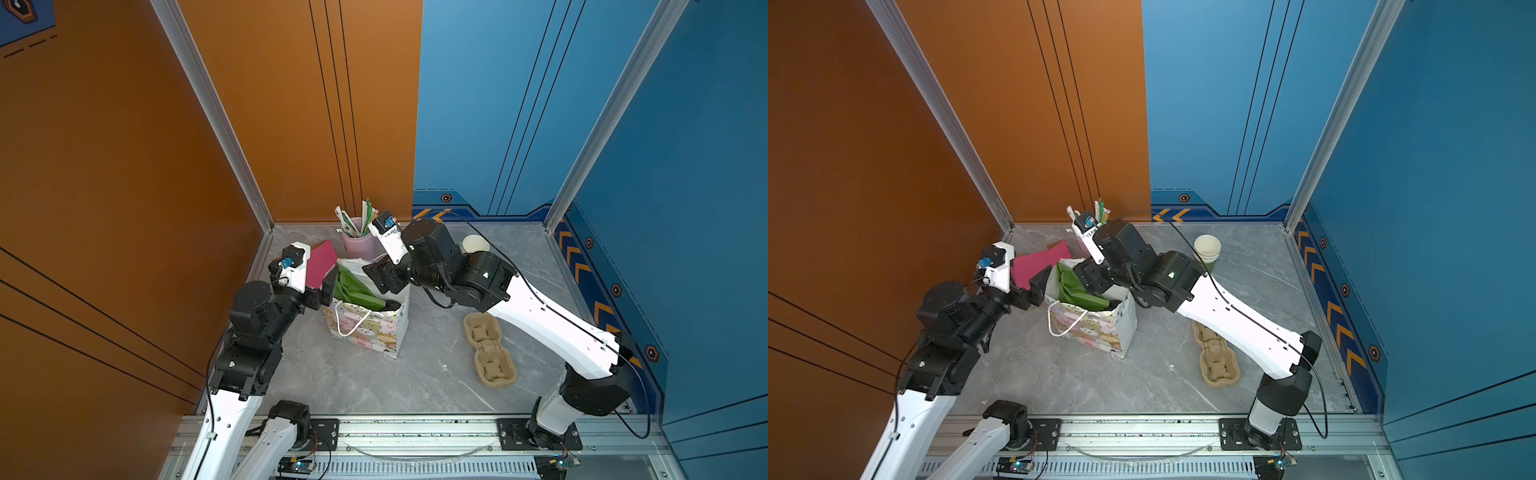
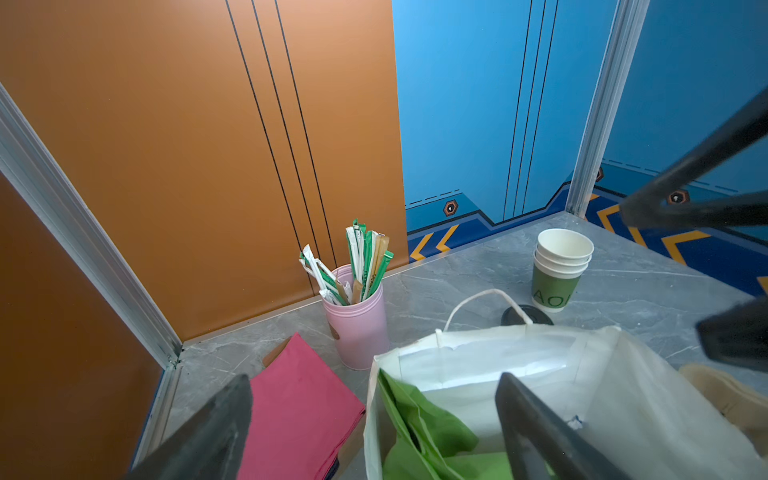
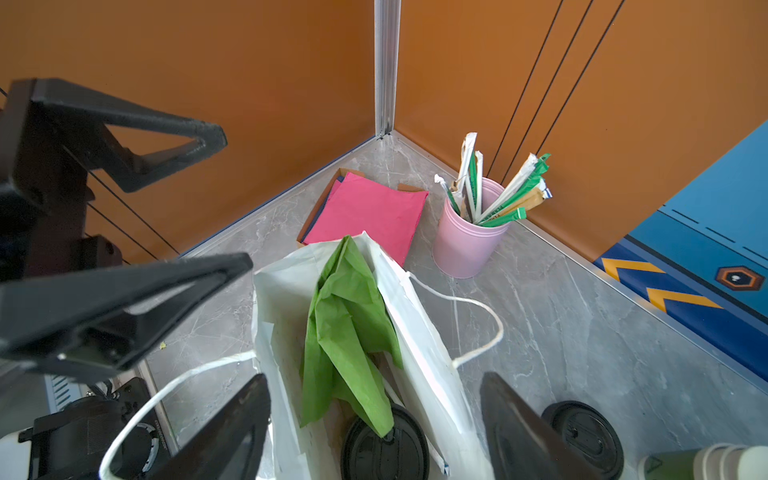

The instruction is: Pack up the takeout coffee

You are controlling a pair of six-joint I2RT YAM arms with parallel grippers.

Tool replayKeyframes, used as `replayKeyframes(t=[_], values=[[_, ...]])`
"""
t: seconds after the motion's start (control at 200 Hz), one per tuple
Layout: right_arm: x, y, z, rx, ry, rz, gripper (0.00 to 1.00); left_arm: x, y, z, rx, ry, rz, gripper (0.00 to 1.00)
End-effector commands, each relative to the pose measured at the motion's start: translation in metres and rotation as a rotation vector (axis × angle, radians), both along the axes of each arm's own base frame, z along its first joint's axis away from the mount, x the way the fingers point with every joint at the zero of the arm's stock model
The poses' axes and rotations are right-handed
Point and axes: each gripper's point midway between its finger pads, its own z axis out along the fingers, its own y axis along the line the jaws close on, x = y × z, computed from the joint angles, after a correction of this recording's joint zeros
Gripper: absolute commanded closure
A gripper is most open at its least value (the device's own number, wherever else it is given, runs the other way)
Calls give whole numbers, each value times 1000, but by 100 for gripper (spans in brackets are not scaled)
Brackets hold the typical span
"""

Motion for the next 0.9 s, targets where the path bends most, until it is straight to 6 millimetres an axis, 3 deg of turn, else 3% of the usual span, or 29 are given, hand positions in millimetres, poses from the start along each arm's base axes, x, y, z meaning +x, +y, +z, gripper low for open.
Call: replayKeyframes(t=[0.0, 0.12, 0.135, 0.225, 0.47, 0.896], values=[[0, -16, 12, 47, -30, -20, 17, -1, 3, -8, -25, 144, 18, 19], [3, -38, 17, 80, -33, -57, 12, 7, 1, -17, -37, 246, 30, 32], [4, -40, 9, 67, -21, -63, 11, 8, 1, -18, -38, 256, 30, 33], [6, -55, 6, 83, -7, -87, 9, 13, -1, -28, -37, 328, 32, 40], [14, -93, -4, 111, 15, -165, 7, 24, -16, -53, -10, 467, 10, 53], [15, -114, -14, 143, 45, -199, 6, 37, -29, -94, 112, 599, 35, 66]])
